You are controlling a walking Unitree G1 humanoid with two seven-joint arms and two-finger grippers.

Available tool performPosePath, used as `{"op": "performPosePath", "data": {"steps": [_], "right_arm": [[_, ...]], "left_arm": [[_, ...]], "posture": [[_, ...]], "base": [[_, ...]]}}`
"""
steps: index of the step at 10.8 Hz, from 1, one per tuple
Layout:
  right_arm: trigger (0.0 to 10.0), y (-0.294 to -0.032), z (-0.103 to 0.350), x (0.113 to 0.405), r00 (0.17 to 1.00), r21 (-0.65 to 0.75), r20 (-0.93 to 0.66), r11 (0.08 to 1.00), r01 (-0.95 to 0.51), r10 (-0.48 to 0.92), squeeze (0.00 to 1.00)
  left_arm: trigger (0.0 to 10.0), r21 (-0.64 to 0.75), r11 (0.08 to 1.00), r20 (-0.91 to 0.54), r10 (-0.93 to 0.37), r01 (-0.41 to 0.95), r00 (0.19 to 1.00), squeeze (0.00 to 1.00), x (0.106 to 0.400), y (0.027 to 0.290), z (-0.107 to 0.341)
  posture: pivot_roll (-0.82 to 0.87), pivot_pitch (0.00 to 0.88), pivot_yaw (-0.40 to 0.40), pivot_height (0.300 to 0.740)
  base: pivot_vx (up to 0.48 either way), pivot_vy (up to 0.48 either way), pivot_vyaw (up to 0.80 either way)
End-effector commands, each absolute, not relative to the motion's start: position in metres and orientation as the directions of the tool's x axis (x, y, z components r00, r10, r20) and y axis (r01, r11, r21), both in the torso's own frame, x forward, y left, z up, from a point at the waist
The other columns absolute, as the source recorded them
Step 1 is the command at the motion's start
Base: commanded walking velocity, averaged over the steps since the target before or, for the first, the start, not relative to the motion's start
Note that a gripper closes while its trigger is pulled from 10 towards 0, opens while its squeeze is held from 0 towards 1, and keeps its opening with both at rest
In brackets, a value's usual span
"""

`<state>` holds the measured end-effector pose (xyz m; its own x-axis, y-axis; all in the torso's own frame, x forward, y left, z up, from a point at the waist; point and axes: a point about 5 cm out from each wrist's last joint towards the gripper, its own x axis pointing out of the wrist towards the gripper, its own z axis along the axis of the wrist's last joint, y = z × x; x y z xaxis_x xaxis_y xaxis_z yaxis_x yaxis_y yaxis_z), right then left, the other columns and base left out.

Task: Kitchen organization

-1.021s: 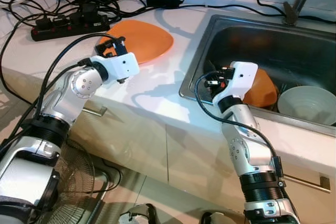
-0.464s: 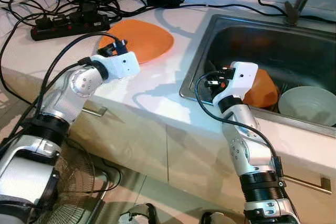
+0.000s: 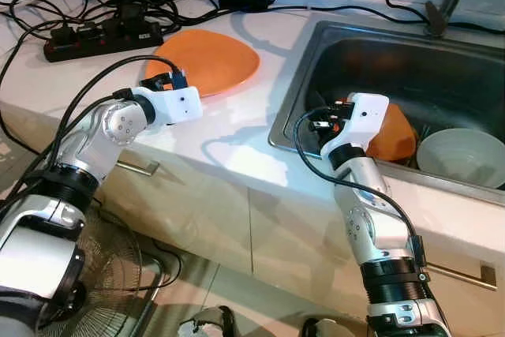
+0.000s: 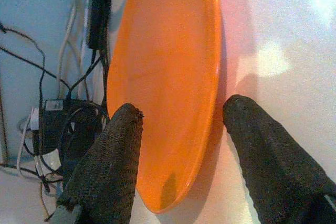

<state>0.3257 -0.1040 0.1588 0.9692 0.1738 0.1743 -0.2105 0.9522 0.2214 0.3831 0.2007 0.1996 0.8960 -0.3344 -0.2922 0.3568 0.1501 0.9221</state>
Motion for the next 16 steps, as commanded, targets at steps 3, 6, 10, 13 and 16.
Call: {"op": "performPosePath", "data": {"steps": [3,6,10,13,16], "right_arm": [[10.0,-0.104,0.157,0.318,0.973,0.228,0.166,0.953,-0.199,0.163,0.00],[10.0,-0.104,0.152,0.306,0.977,0.236,0.150,0.954,-0.186,0.154,0.00],[10.0,-0.110,0.148,0.290,0.985,0.241,0.116,0.959,-0.151,0.126,0.00],[10.0,-0.110,0.147,0.282,0.989,0.245,0.090,0.959,-0.139,0.120,0.00],[10.0,-0.112,0.146,0.280,0.991,0.249,0.079,0.960,-0.129,0.113,0.00]], "left_arm": [[10.0,0.930,0.085,-0.318,-0.305,0.358,0.898,0.00,0.387,0.205,0.204],[10.0,0.928,0.048,-0.336,-0.320,0.369,0.886,0.00,0.387,0.198,0.198],[10.0,0.932,0.016,-0.338,-0.314,0.361,0.887,0.00,0.394,0.184,0.194],[10.0,0.947,0.003,-0.312,-0.222,0.321,0.924,0.00,0.403,0.191,0.202],[0.0,0.951,0.010,-0.302,-0.173,0.308,0.938,0.00,0.406,0.199,0.205]], "posture": [[0.05,0.138,0.080,0.740],[0.03,0.167,0.090,0.740],[-0.01,0.217,0.094,0.740],[-0.01,0.241,0.096,0.740],[-0.02,0.249,0.096,0.740]], "base": [[0.000,0.000,0.00],[0.000,0.000,0.00],[0.000,0.000,0.00],[0.000,0.000,0.00],[0.000,0.000,0.00]]}}
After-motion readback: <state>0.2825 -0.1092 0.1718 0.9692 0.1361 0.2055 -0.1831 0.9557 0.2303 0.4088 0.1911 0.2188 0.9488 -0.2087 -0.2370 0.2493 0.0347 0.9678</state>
